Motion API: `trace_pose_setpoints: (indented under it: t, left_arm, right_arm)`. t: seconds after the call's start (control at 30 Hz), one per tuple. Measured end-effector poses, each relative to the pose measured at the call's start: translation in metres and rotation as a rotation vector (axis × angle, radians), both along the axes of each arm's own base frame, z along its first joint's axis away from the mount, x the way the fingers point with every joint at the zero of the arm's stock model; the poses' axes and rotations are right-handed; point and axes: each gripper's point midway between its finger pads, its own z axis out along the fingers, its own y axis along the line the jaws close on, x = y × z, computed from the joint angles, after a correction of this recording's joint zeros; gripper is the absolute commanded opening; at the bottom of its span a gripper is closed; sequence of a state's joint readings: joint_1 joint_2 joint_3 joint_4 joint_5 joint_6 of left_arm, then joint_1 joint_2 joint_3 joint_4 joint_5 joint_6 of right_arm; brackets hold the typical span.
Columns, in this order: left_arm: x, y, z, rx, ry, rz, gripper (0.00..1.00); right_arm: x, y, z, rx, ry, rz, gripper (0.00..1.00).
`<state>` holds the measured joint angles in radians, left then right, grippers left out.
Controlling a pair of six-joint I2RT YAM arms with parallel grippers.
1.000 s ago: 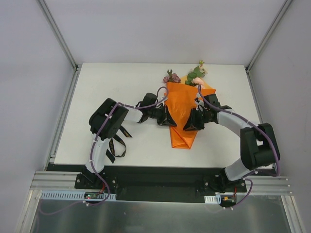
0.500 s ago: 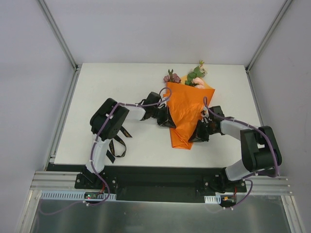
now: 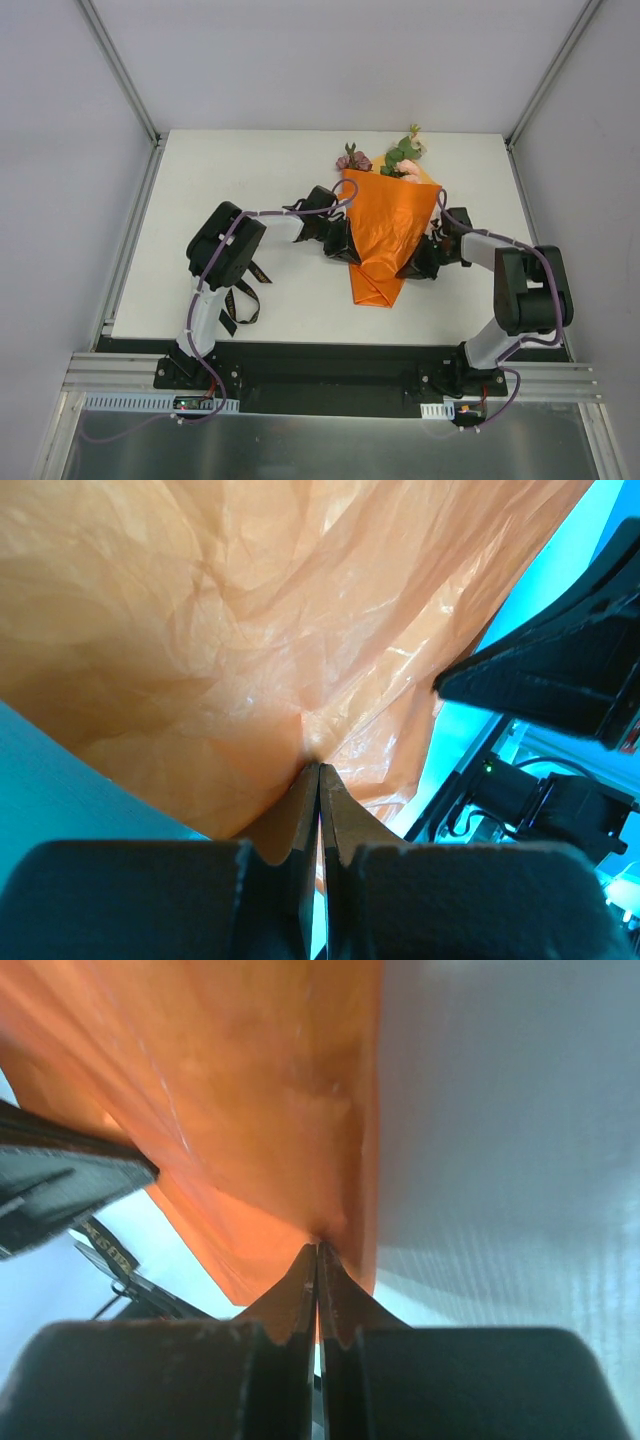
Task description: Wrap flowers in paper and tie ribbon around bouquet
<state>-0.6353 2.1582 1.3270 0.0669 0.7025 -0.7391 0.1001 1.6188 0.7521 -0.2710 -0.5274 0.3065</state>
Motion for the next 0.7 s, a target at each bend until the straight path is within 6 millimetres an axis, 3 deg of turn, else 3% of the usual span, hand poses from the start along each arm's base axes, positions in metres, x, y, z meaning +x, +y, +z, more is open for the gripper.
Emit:
trace_pose_setpoints:
  t: [0.2,0.47,0.7]
  left_arm:
    - [-0.001,0.002,0.0,0.013,-0.002,-0.013,0.0]
    - [-0.002,0.002,0.0,0.023,0.007,-0.017,0.0]
    - [-0.002,0.003,0.0,0.025,0.007,-0.021,0.0]
  right_arm:
    - [0.023,-0.02,0.0,-0.003,0.044,-0.143,0.01]
    - [0.051,-0.028,0.001,-0.005,0.105,-0.229,0.01]
    - [0.078,-0.048,0.001,-0.008,0.134,-0.345,0.01]
